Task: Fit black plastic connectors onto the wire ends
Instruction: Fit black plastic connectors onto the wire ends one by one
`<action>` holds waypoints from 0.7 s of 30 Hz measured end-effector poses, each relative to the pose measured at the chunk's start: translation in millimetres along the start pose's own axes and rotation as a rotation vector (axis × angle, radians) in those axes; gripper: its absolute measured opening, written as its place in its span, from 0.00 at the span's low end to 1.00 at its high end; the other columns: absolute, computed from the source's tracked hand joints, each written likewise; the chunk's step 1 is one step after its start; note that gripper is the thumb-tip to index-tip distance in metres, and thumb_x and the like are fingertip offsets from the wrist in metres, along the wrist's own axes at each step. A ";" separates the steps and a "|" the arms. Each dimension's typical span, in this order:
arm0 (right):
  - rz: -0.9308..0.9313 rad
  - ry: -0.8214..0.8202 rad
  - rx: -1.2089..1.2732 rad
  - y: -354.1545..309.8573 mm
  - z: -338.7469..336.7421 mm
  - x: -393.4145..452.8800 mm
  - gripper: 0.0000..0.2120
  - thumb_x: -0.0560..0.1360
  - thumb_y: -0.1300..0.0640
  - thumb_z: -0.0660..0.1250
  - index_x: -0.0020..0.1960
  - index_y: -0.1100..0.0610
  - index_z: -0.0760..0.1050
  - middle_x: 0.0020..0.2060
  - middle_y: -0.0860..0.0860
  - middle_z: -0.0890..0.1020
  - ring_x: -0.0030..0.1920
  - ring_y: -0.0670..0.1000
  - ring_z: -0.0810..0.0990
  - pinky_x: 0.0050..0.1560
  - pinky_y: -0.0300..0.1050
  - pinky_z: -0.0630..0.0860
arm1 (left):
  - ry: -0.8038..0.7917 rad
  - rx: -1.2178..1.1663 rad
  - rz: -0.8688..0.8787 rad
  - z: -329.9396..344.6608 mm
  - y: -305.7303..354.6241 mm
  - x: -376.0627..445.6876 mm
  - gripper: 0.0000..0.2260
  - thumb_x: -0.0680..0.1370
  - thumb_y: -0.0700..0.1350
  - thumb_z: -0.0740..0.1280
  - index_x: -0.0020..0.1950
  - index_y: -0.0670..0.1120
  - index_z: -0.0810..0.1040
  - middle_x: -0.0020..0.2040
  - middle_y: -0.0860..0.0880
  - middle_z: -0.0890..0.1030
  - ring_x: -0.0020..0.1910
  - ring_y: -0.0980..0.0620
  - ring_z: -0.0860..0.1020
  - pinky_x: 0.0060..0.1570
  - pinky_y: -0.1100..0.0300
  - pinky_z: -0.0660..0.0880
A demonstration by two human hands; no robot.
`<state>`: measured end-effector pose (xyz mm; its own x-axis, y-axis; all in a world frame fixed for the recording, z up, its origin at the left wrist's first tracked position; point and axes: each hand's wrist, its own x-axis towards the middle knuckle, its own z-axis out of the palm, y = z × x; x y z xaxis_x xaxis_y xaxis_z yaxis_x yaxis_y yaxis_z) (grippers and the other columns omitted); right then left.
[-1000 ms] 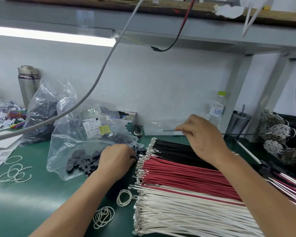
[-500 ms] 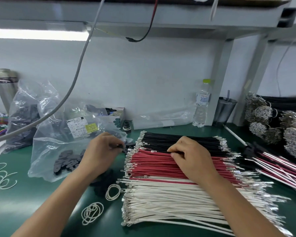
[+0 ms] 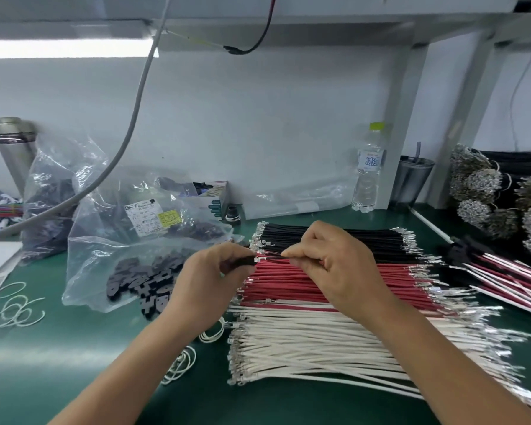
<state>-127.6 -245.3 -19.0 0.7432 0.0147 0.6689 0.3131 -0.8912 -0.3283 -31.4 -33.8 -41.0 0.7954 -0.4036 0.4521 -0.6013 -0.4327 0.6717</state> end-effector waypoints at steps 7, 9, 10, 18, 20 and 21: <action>0.017 0.017 0.035 1.1 -0.8 -0.1 0.07 0.75 0.54 0.74 0.51 0.46 0.86 0.40 0.42 0.76 0.42 0.43 0.76 0.43 0.42 0.75 | 0.025 -0.156 0.015 3.0 6.5 -0.8 0.16 0.72 0.42 0.80 0.43 0.65 0.83 0.42 0.61 0.84 0.37 0.60 0.80 0.38 0.73 0.74; 0.025 0.026 0.041 2.5 -2.1 0.3 0.07 0.75 0.54 0.75 0.51 0.46 0.86 0.39 0.42 0.76 0.42 0.43 0.76 0.42 0.42 0.74 | 0.033 -0.174 0.014 2.9 7.1 -1.0 0.15 0.72 0.43 0.80 0.43 0.65 0.84 0.42 0.62 0.84 0.38 0.61 0.80 0.38 0.73 0.74; 0.028 0.028 0.041 2.8 -2.6 0.7 0.06 0.75 0.54 0.75 0.51 0.46 0.86 0.39 0.41 0.75 0.41 0.43 0.76 0.41 0.42 0.73 | 0.035 -0.184 0.011 2.4 7.6 -1.0 0.14 0.72 0.43 0.80 0.43 0.64 0.84 0.43 0.62 0.84 0.38 0.60 0.80 0.39 0.73 0.74; 0.108 -0.070 0.194 2.5 2.1 2.5 0.06 0.74 0.55 0.75 0.49 0.45 0.86 0.39 0.41 0.76 0.42 0.44 0.77 0.44 0.46 0.75 | -0.039 -0.195 0.036 -1.8 6.9 -2.2 0.10 0.72 0.42 0.79 0.49 0.54 0.88 0.42 0.56 0.82 0.36 0.61 0.78 0.38 0.71 0.72; 0.107 -0.084 0.151 0.4 5.8 1.2 0.05 0.75 0.55 0.74 0.49 0.47 0.86 0.40 0.42 0.77 0.43 0.43 0.77 0.44 0.46 0.75 | -0.037 -0.083 0.085 -2.9 6.9 -2.5 0.09 0.73 0.43 0.78 0.50 0.55 0.88 0.42 0.56 0.82 0.39 0.58 0.80 0.41 0.68 0.75; 0.084 -0.085 0.081 -1.9 7.5 0.4 0.05 0.76 0.54 0.73 0.50 0.47 0.86 0.41 0.42 0.76 0.43 0.42 0.76 0.44 0.43 0.73 | -0.039 0.000 0.111 -3.2 7.9 -2.9 0.08 0.74 0.44 0.78 0.51 0.55 0.88 0.42 0.57 0.82 0.41 0.57 0.80 0.42 0.65 0.76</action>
<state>-123.5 -240.2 -23.1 0.8151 -0.0166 0.5791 0.2919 -0.8517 -0.4353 -38.3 -33.5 -35.2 0.7202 -0.4799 0.5010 -0.6858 -0.3836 0.6184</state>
